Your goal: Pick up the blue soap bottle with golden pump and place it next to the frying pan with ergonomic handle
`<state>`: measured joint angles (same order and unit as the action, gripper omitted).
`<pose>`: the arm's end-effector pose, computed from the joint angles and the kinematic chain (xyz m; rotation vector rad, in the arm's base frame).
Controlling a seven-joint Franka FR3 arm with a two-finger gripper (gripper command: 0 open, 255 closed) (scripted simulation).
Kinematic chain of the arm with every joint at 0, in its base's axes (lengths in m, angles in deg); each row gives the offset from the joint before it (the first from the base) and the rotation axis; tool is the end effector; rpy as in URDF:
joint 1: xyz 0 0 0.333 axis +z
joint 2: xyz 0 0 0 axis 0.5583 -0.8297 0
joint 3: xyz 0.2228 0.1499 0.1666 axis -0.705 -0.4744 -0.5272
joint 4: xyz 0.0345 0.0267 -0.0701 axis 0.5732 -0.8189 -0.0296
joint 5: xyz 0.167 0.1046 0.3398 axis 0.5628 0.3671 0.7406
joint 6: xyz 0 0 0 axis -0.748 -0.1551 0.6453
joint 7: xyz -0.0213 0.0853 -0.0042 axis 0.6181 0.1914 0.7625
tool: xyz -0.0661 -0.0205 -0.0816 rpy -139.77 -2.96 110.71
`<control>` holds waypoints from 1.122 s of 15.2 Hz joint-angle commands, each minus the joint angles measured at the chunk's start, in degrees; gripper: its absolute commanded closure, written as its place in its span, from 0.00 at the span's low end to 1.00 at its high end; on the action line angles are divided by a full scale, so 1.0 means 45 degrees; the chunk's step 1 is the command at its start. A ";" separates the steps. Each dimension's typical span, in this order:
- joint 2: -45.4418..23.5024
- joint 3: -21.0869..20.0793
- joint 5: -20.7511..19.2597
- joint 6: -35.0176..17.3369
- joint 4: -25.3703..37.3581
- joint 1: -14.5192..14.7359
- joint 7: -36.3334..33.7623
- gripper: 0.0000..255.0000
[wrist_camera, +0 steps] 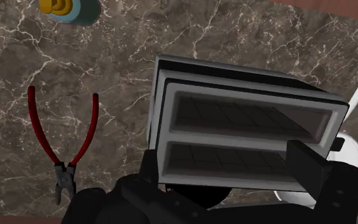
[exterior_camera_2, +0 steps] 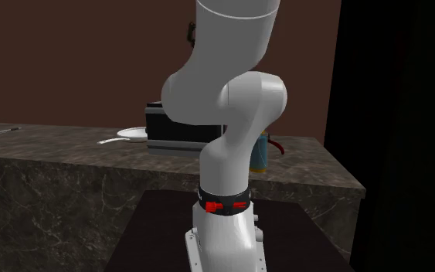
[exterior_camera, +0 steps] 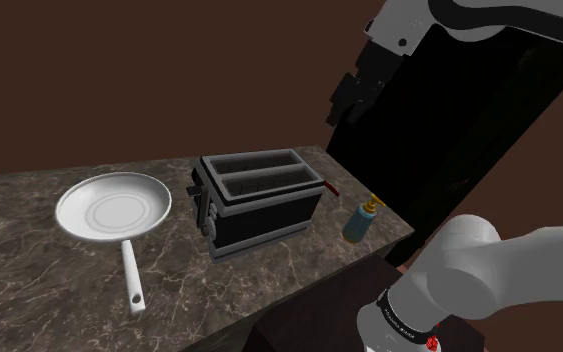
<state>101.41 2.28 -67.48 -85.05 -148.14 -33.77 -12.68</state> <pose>0.3261 0.0053 0.6137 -3.0608 0.1098 -0.1769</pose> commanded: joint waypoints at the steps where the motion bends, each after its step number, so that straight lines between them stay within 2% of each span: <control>1: 0.0000 0.0000 0.0000 0.0000 0.0000 0.0000 0.0000 0.00; 10: 0.2944 0.1477 -0.1178 -0.1041 -0.3956 -0.1017 0.1332 0.00; 17: 0.4942 0.3085 -0.2676 -0.1622 -0.6486 -0.2423 0.2648 0.00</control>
<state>122.68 14.76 -78.22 -91.51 -175.61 -43.56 -1.91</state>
